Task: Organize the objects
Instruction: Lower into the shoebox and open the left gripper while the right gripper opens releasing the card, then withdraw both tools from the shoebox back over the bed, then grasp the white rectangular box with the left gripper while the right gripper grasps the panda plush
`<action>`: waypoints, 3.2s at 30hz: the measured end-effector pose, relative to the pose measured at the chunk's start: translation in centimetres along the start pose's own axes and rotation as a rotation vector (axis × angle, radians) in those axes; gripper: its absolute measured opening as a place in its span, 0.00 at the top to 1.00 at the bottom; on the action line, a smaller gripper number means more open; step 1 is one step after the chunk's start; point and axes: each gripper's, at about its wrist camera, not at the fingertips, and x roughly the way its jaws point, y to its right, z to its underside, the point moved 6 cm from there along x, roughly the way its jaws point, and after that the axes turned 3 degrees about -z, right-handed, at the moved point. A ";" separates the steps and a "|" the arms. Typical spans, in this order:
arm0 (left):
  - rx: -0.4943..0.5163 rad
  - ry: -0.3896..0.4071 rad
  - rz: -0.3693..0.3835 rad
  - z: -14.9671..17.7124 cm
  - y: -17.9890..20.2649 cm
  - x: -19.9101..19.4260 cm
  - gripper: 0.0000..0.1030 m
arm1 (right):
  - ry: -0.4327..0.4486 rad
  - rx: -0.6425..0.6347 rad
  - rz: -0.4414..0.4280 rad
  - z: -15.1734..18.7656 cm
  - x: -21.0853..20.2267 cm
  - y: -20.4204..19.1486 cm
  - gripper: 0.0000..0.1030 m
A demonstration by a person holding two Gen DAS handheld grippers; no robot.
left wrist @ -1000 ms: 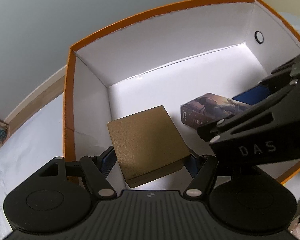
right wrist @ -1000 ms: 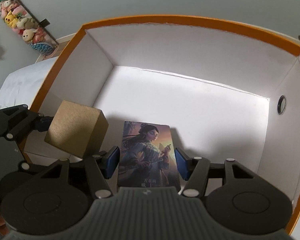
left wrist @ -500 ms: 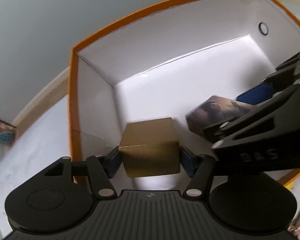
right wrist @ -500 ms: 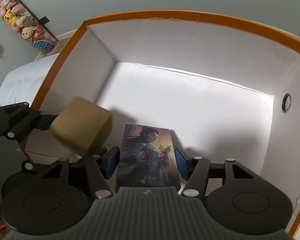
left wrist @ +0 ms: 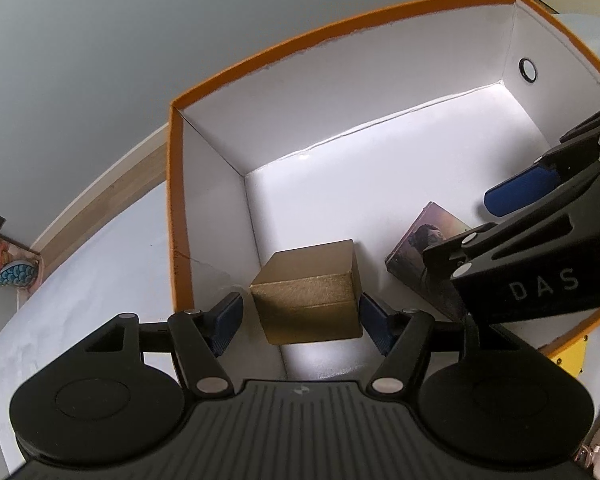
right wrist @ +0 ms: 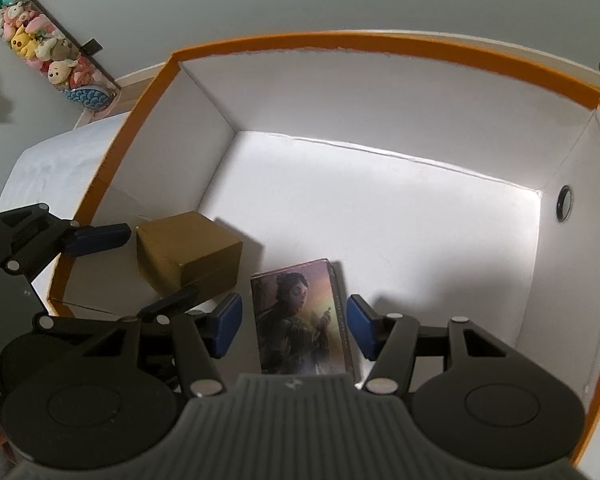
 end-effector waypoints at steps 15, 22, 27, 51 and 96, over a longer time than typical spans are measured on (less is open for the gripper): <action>-0.008 0.044 -0.043 0.1 -0.8 -5.4 0.24 | 0.061 -0.049 0.007 0.4 -5.1 -1.1 0.41; -0.011 0.062 -0.064 0.8 -1.2 -8.2 0.24 | 0.090 -0.073 0.015 1.0 -8.1 -1.3 0.41; -0.018 0.071 -0.076 1.5 -1.5 -10.3 0.24 | 0.107 -0.095 0.021 1.9 -10.3 -1.5 0.41; -0.208 0.240 -0.010 13.8 1.0 -17.1 0.23 | 0.123 -0.231 0.021 9.8 -15.6 -0.6 0.40; 0.199 0.151 0.284 30.1 9.0 -11.3 0.21 | 0.123 -0.477 -0.061 28.4 -9.8 2.1 0.28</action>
